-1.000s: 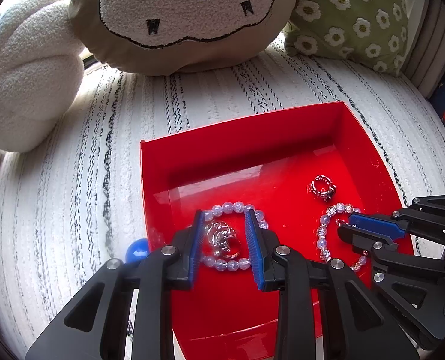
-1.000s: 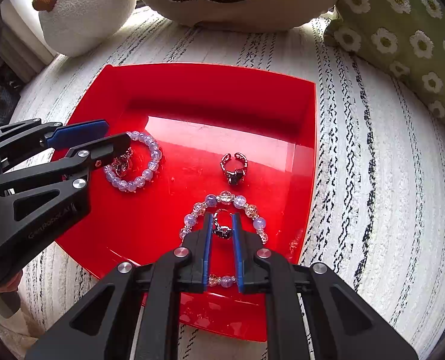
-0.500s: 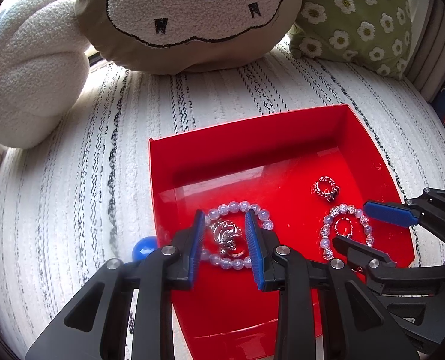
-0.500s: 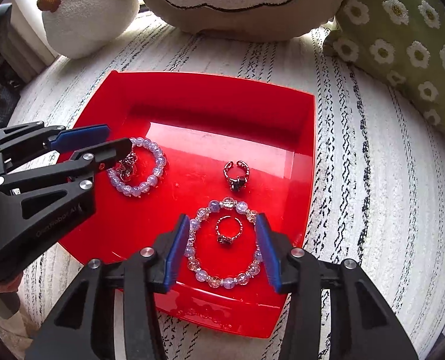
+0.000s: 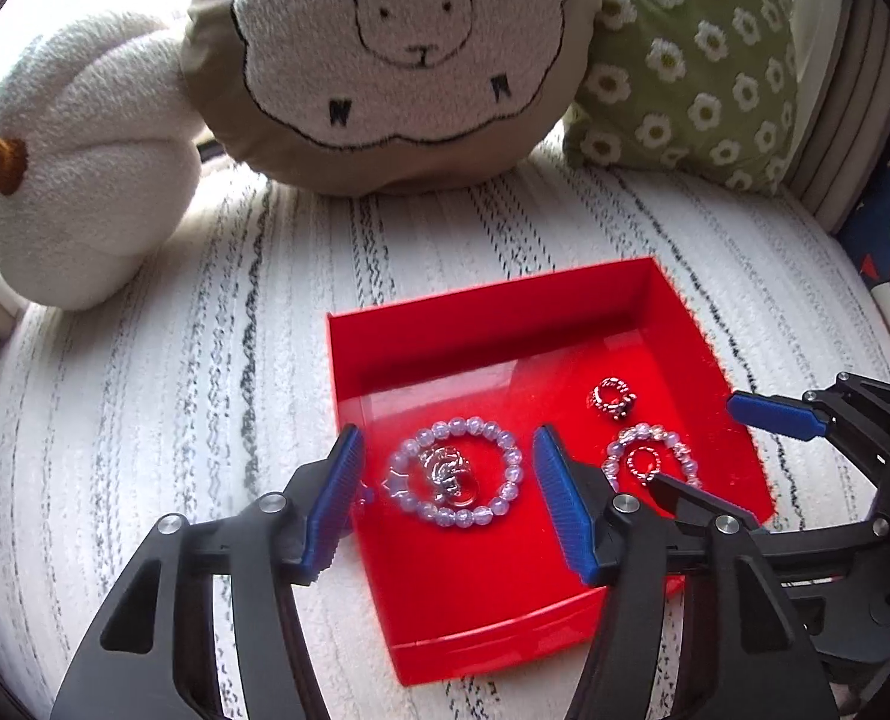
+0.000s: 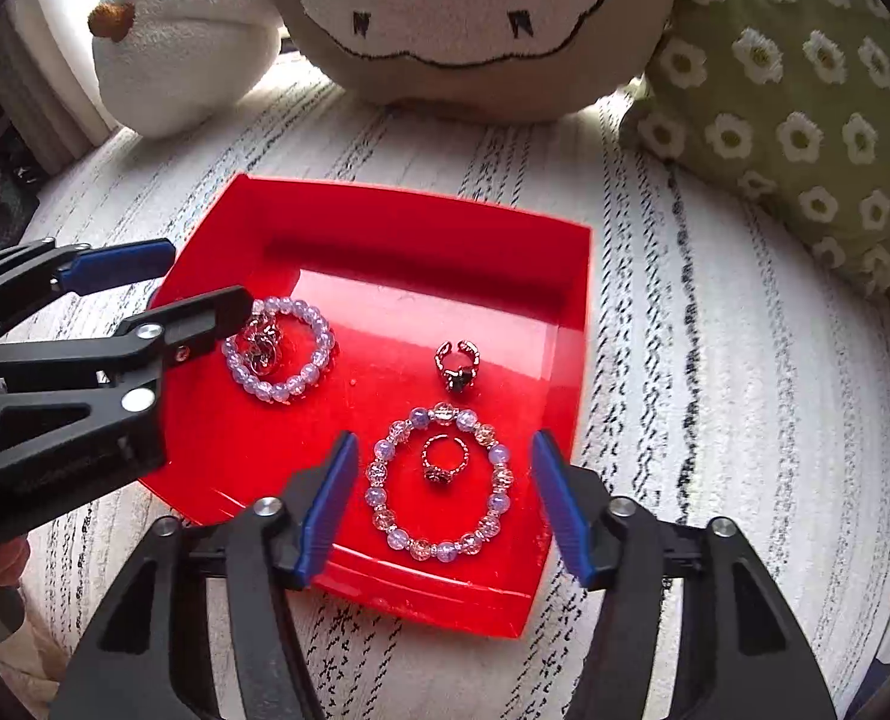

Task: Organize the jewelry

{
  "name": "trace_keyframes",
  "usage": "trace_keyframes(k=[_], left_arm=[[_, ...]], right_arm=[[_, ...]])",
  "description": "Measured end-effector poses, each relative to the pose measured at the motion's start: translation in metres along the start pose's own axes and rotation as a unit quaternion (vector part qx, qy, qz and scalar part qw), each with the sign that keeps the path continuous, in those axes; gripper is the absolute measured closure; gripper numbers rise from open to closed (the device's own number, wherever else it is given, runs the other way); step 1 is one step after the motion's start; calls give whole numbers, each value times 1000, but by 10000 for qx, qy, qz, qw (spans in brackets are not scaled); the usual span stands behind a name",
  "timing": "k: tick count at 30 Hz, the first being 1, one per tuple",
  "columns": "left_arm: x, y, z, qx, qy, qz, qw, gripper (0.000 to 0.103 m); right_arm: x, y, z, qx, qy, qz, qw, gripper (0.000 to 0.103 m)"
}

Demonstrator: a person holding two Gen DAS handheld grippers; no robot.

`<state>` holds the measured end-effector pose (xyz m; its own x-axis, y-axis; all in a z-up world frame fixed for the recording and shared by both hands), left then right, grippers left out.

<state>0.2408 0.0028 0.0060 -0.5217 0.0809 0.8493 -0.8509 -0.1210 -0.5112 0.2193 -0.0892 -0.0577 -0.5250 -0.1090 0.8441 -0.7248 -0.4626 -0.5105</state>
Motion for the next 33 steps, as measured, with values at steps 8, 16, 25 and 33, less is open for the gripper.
trace_keyframes(k=[8,16,25,33], left_arm=[[49,12,-10,208,130,423,9988,17],[64,46,-13,139,201,412,9989,17],[59,81,-19,82,99,425,9990,17],[42,86,-27,217,-24,271,9994,17]], right_arm=[[31,7,-2,29,175,352,9992,17],[43,28,-4,-53,258,476,9985,14],[42,51,-15,71,579,668,9961,14],[34,55,-17,39,539,704,9961,14]])
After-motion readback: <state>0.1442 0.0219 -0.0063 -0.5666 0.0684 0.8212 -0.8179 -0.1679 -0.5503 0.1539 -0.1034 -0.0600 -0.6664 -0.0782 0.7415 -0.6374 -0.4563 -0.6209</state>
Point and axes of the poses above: each gripper's, at about its wrist camera, not at the fingertips, and x roughly against the way its jaws point, z to its right, y to its underside, the point moved 4 cm from there along -x, roughly the way its jaws point, and after that the axes turned 14 degrees about x, right-handed, at the moved point
